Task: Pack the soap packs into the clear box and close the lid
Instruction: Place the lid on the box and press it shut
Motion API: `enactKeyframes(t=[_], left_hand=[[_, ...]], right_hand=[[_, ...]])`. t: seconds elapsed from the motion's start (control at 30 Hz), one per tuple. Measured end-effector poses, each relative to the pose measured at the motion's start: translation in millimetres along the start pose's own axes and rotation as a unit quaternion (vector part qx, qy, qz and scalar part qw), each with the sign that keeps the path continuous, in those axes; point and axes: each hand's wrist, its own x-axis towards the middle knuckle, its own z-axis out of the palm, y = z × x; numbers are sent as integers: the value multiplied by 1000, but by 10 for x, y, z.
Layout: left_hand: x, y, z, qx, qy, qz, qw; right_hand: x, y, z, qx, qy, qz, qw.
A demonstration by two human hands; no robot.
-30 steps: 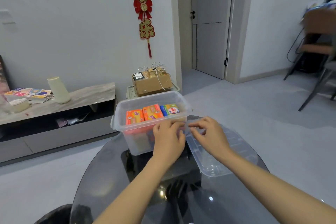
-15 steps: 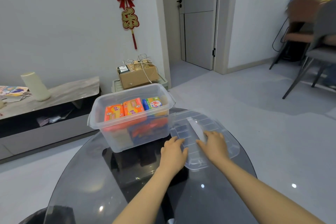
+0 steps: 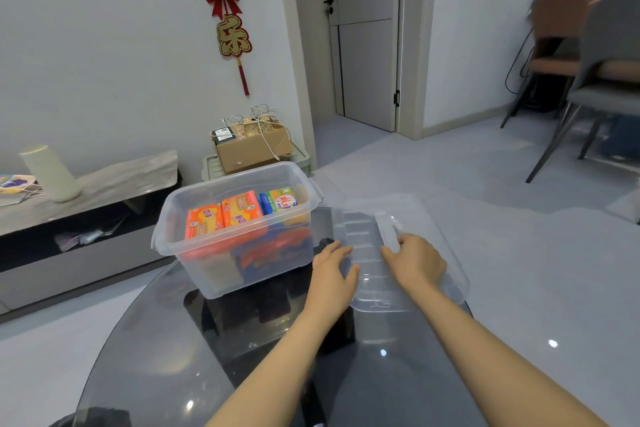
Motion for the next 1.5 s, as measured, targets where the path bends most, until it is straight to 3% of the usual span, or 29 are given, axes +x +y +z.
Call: enactKeyframes(t=[0.23, 0.47, 0.8, 0.97, 1.2, 1.5], left_hand=[[38, 505, -309, -9, 40, 85, 996], [26, 601, -901, 35, 126, 110, 985], [25, -36, -1678, 154, 182, -17, 971], [129, -363, -2017, 240, 191, -79, 948], [240, -584, -2226, 198, 133, -176, 955], [336, -755, -2211, 162, 138, -216, 953]], right_hand=[[-39, -160, -614, 48, 80, -12, 996], [-139, -729, -880, 106, 80, -95, 987], [-147, -1700, -469, 68, -107, -252, 959], [53, -2057, -261, 35, -159, -321, 933], [248, -2248, -35, 9, -201, -359, 911], [374, -2316, 202, 1, -216, -387, 896]])
